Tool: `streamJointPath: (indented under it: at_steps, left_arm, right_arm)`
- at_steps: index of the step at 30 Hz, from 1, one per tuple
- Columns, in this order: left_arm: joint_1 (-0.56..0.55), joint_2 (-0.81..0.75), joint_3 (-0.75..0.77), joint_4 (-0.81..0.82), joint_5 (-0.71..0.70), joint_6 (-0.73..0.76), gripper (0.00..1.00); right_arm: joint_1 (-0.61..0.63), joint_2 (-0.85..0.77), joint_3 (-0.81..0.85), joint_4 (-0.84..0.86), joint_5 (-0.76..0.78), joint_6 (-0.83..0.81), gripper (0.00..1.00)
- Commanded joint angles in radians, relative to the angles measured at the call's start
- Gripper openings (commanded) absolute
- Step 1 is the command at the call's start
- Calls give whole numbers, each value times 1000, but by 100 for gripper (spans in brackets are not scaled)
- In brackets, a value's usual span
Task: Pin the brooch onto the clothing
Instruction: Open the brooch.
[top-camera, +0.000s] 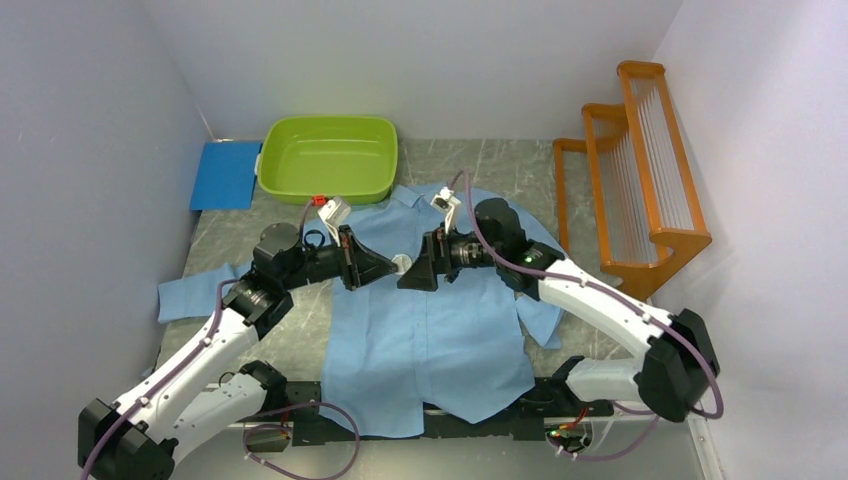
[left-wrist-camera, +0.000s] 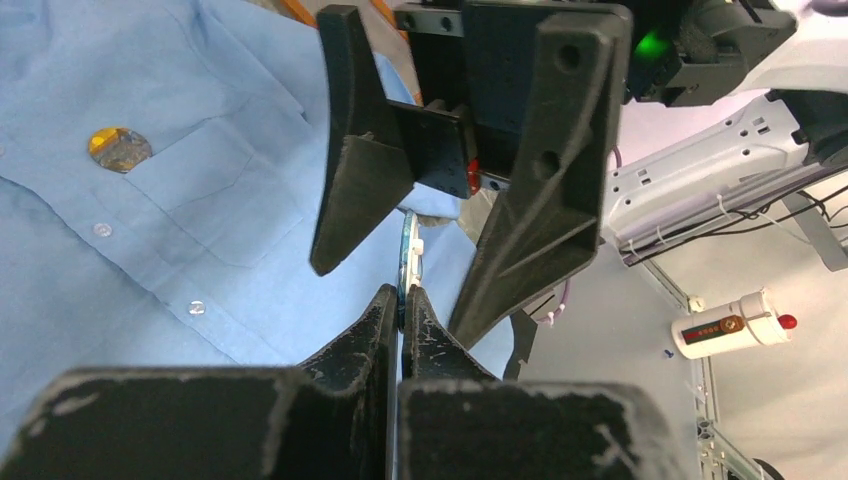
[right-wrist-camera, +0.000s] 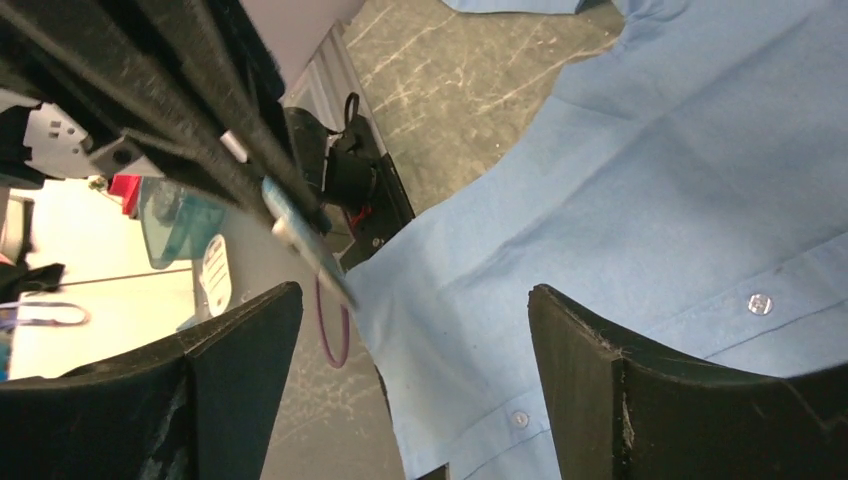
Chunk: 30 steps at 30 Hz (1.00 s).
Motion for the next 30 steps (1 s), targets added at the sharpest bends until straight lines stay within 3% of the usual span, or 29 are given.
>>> streamJointPath:
  at_steps: [1, 7, 9, 13, 19, 30]
  left_arm:
    - [-5, -36, 9, 31, 15, 33, 3]
    - [-5, -50, 0, 34, 18, 40, 3]
    - [-6, -49, 1, 37, 23, 37, 2]
    - [-6, -48, 0, 55, 39, 25, 3]
    - [-6, -51, -5, 69, 55, 18, 3]
    - [-6, -45, -7, 76, 55, 14, 3]
  right_arm:
    - [5, -143, -71, 183, 51, -7, 88]
    - [-4, -236, -169, 323, 109, 64, 83]
    - [-7, -233, -177, 354, 95, 84, 73]
    - [-8, -202, -171, 399, 58, 116, 66]
    - [-9, -176, -169, 443, 45, 144, 42]
    - [-8, -134, -160, 463, 3, 146, 35]
